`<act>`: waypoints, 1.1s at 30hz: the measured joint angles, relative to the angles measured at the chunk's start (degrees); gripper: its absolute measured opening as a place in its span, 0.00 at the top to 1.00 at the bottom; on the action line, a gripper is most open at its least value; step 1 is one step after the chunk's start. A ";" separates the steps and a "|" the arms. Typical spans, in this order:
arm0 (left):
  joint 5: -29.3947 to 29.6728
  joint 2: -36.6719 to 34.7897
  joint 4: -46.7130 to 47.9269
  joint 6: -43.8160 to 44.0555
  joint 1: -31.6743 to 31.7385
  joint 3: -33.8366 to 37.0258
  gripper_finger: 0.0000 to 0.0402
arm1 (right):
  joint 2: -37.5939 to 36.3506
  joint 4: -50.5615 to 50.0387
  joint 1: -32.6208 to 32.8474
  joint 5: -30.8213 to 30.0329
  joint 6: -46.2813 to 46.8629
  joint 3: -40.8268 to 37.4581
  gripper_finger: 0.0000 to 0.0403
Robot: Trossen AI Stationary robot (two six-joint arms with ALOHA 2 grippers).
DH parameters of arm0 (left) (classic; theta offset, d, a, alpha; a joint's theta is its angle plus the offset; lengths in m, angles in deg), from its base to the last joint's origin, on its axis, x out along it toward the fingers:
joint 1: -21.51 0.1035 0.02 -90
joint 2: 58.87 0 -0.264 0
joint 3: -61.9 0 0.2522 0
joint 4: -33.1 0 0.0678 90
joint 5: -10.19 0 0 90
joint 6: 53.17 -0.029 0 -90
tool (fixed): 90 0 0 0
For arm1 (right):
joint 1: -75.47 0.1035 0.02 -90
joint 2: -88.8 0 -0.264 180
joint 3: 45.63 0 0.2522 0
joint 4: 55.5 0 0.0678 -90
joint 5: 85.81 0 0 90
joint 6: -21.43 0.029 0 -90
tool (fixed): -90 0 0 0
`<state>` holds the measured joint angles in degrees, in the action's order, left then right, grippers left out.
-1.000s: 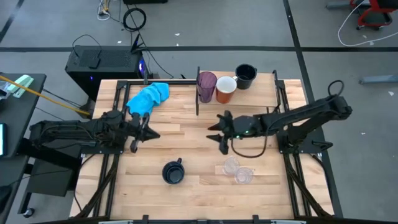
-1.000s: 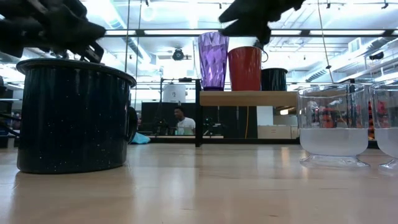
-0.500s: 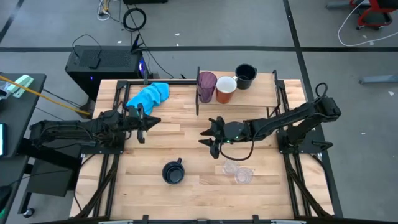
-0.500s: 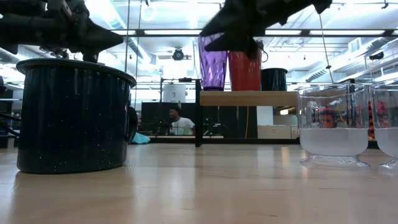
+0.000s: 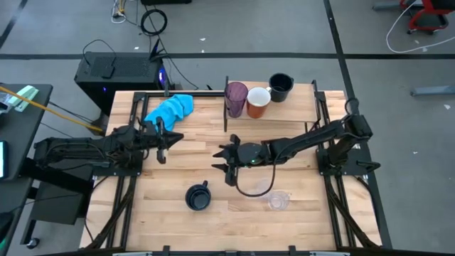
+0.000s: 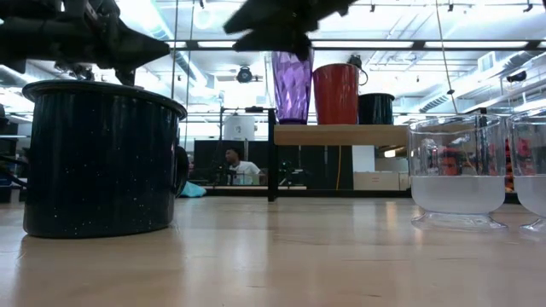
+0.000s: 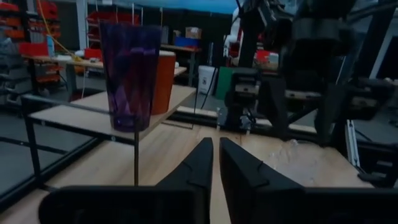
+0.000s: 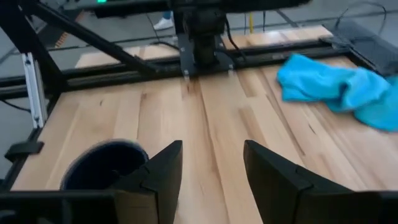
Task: Stack small to large cups/mugs on shelf
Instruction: Put the black mug on the shelf aligned with the other black mug
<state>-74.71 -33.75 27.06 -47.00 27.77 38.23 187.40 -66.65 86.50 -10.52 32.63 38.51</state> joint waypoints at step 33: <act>0.24 0.00 1.21 2.19 -0.01 0.00 0.90 | 16.30 -9.23 1.75 0.18 6.11 20.80 0.56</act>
<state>-74.47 -33.75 28.27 -44.81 27.76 38.23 203.70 -75.88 88.25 -10.34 38.74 59.31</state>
